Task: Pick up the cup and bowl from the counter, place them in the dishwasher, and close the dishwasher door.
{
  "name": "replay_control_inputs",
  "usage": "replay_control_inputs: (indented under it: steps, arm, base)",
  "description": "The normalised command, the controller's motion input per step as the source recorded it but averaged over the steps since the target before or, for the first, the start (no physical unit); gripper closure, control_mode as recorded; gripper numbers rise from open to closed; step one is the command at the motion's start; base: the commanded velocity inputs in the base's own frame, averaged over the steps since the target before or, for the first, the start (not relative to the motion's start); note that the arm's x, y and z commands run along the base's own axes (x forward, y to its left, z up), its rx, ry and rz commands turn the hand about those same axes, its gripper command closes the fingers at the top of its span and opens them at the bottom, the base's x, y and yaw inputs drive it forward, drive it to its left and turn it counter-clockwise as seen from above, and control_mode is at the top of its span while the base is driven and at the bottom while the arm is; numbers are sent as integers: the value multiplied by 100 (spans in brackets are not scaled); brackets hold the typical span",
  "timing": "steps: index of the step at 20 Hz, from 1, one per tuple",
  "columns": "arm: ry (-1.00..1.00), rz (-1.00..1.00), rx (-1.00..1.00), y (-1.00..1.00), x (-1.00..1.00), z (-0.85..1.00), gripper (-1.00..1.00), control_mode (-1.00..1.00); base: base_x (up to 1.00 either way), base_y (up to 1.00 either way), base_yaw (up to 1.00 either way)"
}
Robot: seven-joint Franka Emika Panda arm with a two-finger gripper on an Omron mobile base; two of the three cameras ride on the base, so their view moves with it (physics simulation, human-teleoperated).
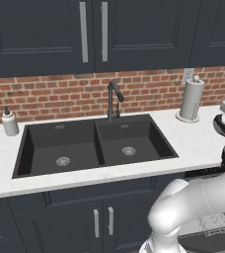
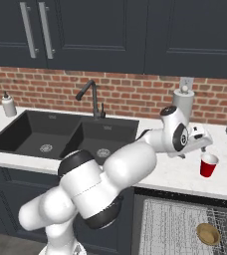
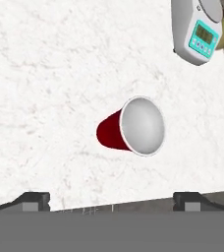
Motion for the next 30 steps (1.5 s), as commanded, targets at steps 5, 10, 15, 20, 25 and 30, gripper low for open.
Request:
replay_control_inputs:
  steps: [5,10,15,20,25,30]
  arm:
    - [0,8,11,0,20,-5,-100,-100]
    - [2,3,5,-4,8,-13,-100,-100]
    - [6,0,2,-8,5,-16,-100,-100]
    - [7,0,0,-12,7,-25,-100,-100]
    - [8,0,1,-3,13,-30,-100,-100]
    - [1,0,3,-20,8,-19,-100,-100]
  base:
    - [0,0,0]
    - [0,0,0]
    - [0,0,0]
    - [0,0,0]
    - [0,0,0]
    - [0,0,0]
